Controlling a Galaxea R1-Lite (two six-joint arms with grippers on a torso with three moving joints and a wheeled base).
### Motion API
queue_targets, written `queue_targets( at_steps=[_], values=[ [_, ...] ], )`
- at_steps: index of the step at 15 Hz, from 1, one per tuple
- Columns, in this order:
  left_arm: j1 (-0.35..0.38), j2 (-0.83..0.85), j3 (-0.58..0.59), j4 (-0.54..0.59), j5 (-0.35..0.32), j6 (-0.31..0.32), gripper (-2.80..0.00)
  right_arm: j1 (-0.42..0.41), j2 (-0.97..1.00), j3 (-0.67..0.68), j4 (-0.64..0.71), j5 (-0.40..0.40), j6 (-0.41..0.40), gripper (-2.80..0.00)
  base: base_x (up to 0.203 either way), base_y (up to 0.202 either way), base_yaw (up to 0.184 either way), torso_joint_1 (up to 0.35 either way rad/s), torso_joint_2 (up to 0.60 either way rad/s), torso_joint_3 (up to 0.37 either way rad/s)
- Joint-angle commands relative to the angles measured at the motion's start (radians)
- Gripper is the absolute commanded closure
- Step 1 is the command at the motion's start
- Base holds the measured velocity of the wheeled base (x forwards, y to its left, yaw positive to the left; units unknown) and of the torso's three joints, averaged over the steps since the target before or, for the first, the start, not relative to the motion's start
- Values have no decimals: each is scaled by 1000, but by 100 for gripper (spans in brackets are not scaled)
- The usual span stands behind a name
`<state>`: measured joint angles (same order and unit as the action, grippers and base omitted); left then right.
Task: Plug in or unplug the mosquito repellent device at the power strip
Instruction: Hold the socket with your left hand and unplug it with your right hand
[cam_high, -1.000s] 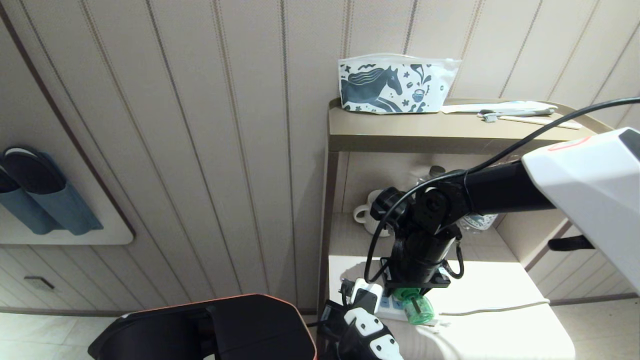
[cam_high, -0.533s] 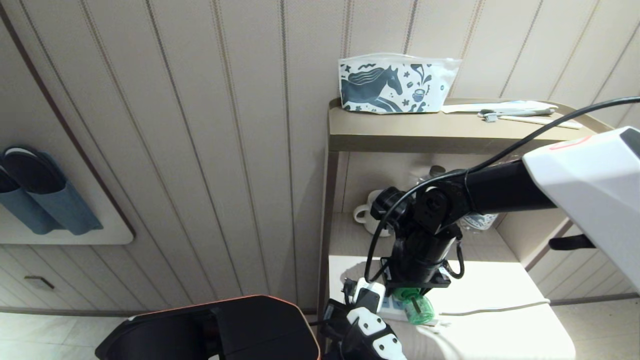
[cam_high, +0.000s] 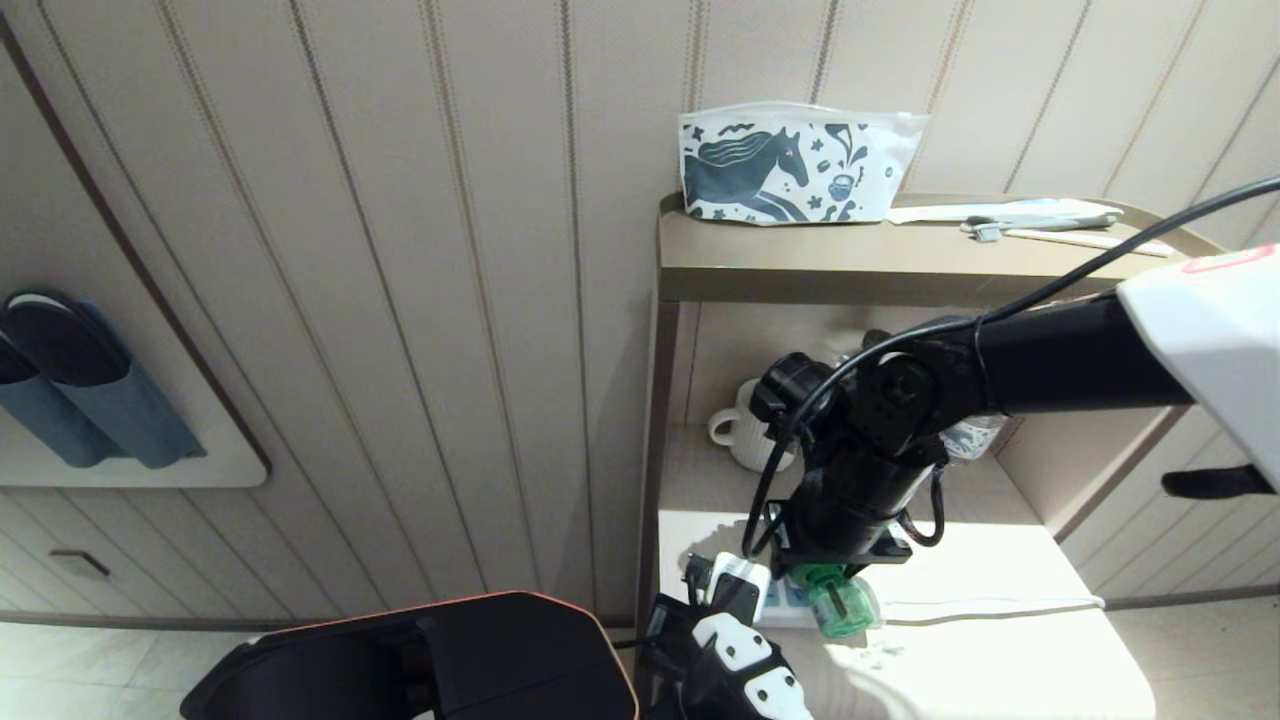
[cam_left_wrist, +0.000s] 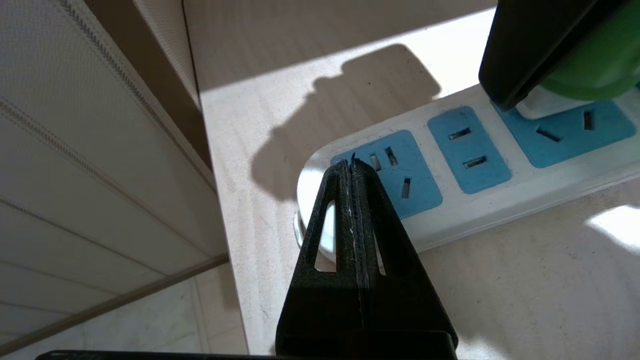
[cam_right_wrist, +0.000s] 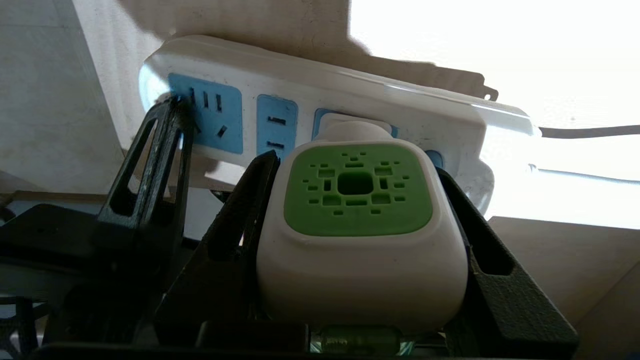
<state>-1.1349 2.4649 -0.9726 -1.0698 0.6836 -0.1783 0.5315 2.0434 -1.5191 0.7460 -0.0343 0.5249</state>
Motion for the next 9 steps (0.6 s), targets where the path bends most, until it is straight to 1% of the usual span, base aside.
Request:
queue_targets(
  at_steps=[1,4,7,9],
  values=[
    [0,3,2,-2,2,-1,0,13,-28,2,3,-10,3,0,0,0,0,0,0,0],
    [0,2,2,-4,2,-1,0,47,-2,1,1,-34,3,0,0,0,0,0,0,0],
    [0,-1,3,-4,4,-2,0,82,39,-3,0,-114,1,0,0,0,0,0,0,0],
    [-1,-4,5,-6,4,-3,0,109,66,-10,0,-152,0,0,0,0,0,0,0,0]
  ],
)
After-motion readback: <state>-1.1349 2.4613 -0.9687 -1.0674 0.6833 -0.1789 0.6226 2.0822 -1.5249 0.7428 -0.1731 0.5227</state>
